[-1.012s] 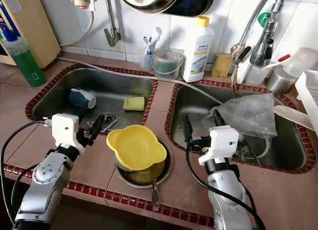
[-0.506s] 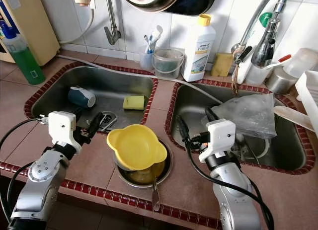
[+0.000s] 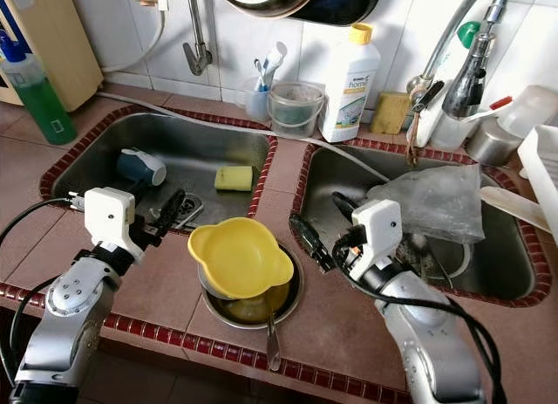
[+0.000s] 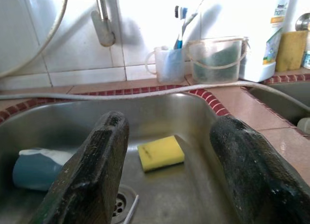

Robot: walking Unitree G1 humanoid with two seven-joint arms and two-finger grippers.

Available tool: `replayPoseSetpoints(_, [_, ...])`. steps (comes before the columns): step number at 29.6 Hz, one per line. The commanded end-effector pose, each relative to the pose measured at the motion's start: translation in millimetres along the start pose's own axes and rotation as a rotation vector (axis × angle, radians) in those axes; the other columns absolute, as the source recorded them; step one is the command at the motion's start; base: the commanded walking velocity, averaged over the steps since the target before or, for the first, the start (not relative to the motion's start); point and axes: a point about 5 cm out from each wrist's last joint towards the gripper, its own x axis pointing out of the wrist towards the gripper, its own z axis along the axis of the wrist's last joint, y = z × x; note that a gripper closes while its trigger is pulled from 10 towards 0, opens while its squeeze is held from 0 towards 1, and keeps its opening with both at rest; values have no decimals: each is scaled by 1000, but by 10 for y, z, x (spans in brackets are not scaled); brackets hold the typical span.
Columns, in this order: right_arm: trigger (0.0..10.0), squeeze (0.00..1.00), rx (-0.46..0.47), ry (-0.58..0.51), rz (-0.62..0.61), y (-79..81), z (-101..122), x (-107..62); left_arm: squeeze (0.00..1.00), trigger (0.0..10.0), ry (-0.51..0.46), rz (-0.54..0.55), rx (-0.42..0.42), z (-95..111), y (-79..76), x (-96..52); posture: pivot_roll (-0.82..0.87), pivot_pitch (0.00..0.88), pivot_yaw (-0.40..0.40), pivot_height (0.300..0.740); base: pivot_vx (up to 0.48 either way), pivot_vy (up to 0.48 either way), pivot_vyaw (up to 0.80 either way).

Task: Kitchen organization

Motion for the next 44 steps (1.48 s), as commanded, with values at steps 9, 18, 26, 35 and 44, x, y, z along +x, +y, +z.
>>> replayPoseSetpoints(9, [10000, 0, 31, 20, 116, -80, 158, 113, 0, 10000, -21, -38, 35, 91, -97, -19, -81, 106, -65, 740, 0, 0, 0])
replayPoseSetpoints(18, [10000, 0, 97, 68, 236, -43, 191, 301, 0, 10000, -32, -39, 35, 142, -137, -45, -63, 121, -76, 740, 0, 0, 0])
replayPoseSetpoints(26, [10000, 0, 121, 120, 376, 48, 173, 325, 0, 10000, -44, -26, 27, 177, -149, -45, -53, 125, -89, 740, 0, 0, 0])
replayPoseSetpoints(35, [10000, 0, 132, 203, 442, 96, 42, 292, 0, 10000, -43, -18, 22, 186, -164, -42, -49, 126, -97, 740, 0, 0, 0])
replayPoseSetpoints(44, [10000, 0, 144, 256, 409, -28, -4, 365, 0, 10000, -54, -27, 15, 204, -204, -28, -49, 115, -106, 740, 0, 0, 0])
